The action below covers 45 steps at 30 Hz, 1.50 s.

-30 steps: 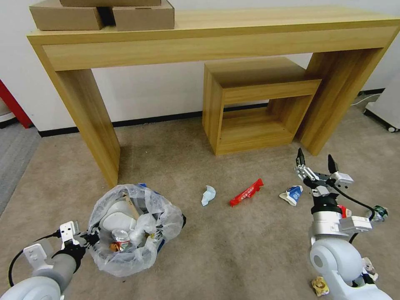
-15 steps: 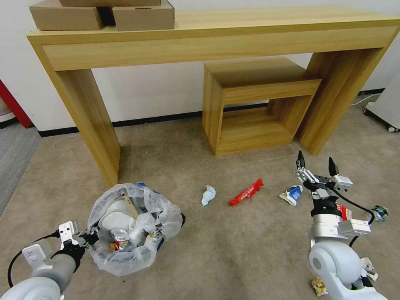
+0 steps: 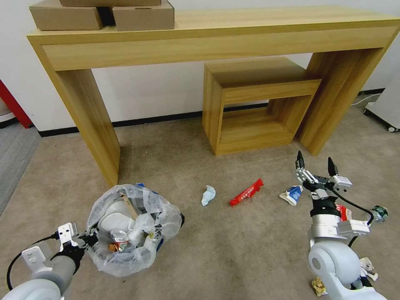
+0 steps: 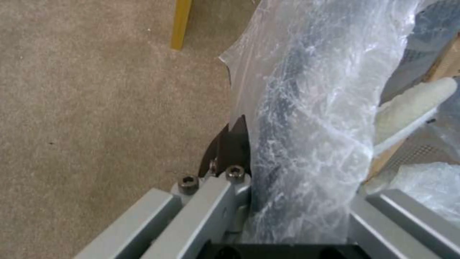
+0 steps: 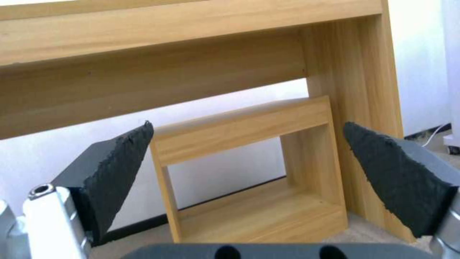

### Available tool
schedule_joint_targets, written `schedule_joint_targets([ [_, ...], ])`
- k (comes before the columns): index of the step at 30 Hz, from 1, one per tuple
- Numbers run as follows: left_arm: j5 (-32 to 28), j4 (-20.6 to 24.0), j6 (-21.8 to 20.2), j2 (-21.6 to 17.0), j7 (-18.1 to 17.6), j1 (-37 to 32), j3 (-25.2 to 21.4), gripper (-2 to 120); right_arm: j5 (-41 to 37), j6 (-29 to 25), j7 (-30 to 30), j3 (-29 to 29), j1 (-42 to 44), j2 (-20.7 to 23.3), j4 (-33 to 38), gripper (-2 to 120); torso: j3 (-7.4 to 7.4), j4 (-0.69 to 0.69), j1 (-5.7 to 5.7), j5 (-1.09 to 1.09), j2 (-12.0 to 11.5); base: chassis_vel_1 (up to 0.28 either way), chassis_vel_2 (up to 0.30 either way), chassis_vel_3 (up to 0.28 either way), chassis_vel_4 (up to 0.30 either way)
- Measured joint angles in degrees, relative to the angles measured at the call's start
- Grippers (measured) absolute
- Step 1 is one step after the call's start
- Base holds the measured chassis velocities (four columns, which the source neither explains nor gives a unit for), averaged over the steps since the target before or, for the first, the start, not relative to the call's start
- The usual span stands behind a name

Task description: Pick up the trash bin and place the garbage on the floor into it.

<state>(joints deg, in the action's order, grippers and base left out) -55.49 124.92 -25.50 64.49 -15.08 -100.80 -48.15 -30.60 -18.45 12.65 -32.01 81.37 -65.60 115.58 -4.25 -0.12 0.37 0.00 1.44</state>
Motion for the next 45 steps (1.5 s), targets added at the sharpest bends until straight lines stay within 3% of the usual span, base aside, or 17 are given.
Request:
schedule_joint_targets([
  [24,-0.15,-0.97,0.09,-0.06,-0.11,0.75,0.11,0,-0.59,0.66,1.18,1.23,-0.96,1.04,-1.56,100,0.00,0.00,0.00,0.00,0.00,0.000,0.000,0.000,0.000],
  [31,-0.02,-1.20,0.12,0.04,-0.11,0.66,0.12,0,-3.67,3.19,3.71,1.14,-0.84,2.16,-0.93,100,0.00,0.00,0.00,0.00,0.00,0.000,0.000,0.000,0.000],
  [41,0.71,-2.40,0.28,0.84,0.08,1.34,0.73,0,-25.90,16.44,20.05,3.09,-1.54,5.16,-2.10,100,0.00,0.00,0.00,0.01,0.00,0.000,0.000,0.000,0.000],
  [45,0.91,-2.90,0.34,1.02,0.17,1.61,0.81,0,-29.92,19.18,24.05,2.84,-1.73,5.20,-2.37,100,0.00,0.00,0.00,0.00,0.00,0.000,0.000,0.000,0.000],
])
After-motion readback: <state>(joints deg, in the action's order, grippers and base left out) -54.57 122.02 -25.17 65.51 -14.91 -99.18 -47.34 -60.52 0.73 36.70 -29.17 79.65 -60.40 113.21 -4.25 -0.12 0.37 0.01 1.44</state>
